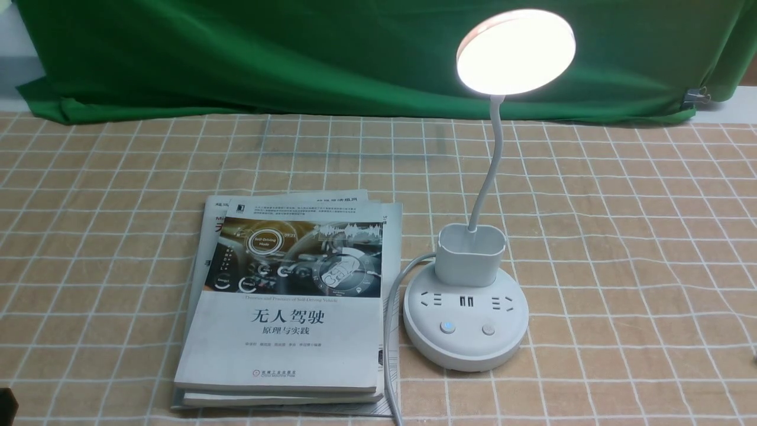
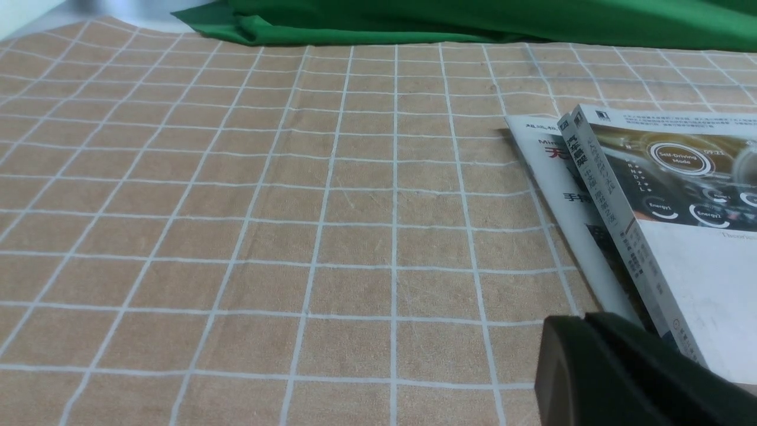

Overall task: Turn off the desk lamp on the light coffee tablecloth by hand.
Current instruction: 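Press the power button on the lamp base to turn the lamp off with the right gripper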

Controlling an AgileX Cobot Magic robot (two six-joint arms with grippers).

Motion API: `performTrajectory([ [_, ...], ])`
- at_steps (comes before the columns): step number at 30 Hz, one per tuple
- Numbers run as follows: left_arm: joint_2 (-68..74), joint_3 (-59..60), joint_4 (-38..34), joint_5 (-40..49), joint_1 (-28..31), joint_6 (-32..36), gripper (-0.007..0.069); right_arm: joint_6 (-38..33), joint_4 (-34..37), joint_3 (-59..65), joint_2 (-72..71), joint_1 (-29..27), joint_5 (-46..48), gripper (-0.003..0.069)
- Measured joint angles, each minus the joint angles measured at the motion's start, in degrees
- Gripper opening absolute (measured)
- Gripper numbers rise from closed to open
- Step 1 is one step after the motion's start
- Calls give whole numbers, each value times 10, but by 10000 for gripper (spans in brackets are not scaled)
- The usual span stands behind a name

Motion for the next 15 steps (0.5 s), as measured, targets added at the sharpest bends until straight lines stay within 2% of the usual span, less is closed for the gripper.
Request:
performTrajectory([
  [4,0,0,0,0,0,0,4,-54,-4,-90,159,8,148,81],
  [7,0,0,0,0,0,0,4,-76,-6,-133,264,9,194,76],
  [12,0,0,0,0,0,0,4,-98,-9,-189,383,30,192,42],
  [15,0,0,0,0,0,0,4,-101,-13,-234,468,80,172,38],
])
